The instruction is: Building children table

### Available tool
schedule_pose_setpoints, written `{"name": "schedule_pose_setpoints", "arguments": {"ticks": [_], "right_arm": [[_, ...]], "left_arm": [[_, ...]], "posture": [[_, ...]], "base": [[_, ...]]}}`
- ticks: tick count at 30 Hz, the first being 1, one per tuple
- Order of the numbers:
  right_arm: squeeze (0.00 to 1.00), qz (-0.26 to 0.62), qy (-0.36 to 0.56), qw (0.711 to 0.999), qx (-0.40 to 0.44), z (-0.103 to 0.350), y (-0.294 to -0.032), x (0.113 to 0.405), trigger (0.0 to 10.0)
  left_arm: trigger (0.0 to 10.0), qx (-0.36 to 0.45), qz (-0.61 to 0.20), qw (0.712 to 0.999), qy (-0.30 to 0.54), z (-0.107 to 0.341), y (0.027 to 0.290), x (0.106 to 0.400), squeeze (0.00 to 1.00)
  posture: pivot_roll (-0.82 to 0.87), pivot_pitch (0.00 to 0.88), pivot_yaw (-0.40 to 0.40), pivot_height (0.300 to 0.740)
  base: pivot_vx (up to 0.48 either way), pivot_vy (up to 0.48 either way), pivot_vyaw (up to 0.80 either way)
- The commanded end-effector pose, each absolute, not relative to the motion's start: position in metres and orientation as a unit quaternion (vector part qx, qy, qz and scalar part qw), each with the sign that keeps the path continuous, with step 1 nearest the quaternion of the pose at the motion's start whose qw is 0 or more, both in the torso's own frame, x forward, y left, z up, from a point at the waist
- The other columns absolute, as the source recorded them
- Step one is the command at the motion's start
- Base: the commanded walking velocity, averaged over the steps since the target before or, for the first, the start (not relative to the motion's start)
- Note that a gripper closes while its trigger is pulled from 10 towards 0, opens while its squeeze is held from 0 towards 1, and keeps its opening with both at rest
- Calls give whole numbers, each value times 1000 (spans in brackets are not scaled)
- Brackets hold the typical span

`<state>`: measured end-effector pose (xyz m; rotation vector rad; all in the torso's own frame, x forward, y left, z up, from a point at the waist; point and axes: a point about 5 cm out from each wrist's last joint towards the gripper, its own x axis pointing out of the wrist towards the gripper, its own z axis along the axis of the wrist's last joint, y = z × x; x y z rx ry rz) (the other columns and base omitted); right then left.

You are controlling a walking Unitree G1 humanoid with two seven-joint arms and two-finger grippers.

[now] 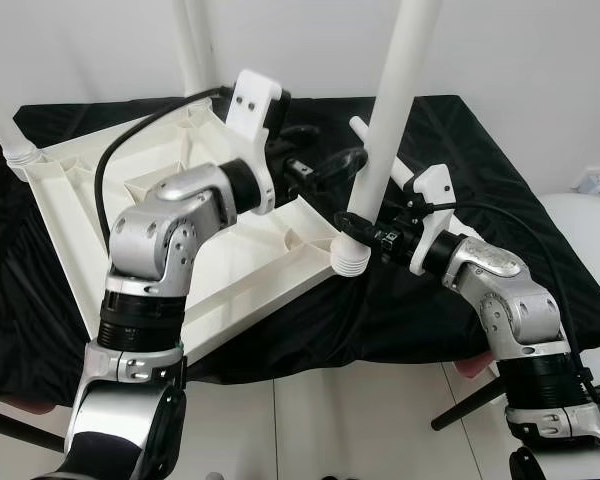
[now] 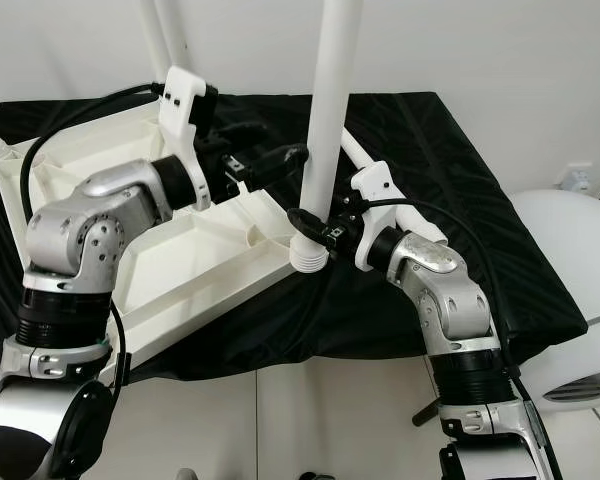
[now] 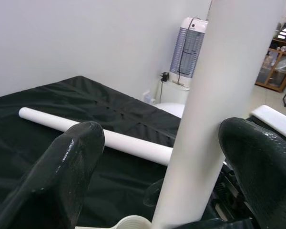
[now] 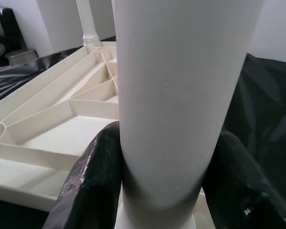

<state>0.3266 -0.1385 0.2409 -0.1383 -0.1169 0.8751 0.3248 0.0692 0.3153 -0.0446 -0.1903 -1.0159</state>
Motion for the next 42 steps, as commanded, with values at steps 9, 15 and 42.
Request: {"name": "schedule_pose_setpoints", "arguments": {"ticks": [9, 15, 42], "right_arm": [[0, 474, -52, 876, -79, 244, -133, 326, 10000], [0, 482, -52, 870, -86, 245, -132, 328, 10000], [0, 506, -50, 855, -104, 243, -131, 324, 10000]], "left_arm": [[10000, -6, -593, 799, -95, 324, 42, 310, 0], [10000, -2, -598, 797, -83, 320, 38, 311, 0], [0, -7, -614, 786, -68, 325, 30, 314, 0]], "posture": [[-66, 83, 15, 740], [-64, 79, 14, 740], [-73, 57, 25, 740]], "base": [[0, 0, 0], [0, 0, 0], [0, 0, 0]]}}
